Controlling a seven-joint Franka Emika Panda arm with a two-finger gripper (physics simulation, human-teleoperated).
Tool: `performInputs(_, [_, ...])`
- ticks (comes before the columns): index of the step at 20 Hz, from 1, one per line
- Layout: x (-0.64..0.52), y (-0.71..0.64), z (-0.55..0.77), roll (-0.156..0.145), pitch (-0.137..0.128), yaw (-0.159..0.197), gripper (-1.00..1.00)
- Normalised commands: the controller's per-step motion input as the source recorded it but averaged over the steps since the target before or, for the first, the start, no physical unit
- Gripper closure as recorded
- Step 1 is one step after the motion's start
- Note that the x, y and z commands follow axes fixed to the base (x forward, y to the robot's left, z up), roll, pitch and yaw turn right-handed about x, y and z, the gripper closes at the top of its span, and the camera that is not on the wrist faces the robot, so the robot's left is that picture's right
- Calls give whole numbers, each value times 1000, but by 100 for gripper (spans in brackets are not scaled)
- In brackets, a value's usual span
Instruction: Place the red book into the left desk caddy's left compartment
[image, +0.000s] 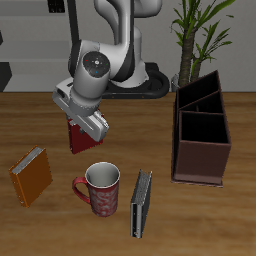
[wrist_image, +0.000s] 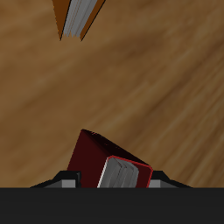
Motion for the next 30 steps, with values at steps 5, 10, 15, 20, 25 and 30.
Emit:
performInputs(5, [54, 236, 204, 15, -18, 33, 100])
performInputs(10, [1, 446, 373, 38, -38, 46, 100])
performInputs(15, [-57, 401, 521, 31, -58, 68, 100])
performInputs(20, [-144, 245, 445, 4, -24, 10, 100])
performInputs(25, [-242, 358, 519, 4, -30, 30, 100])
performInputs(30, [-280, 436, 446, 27, -26, 51, 100])
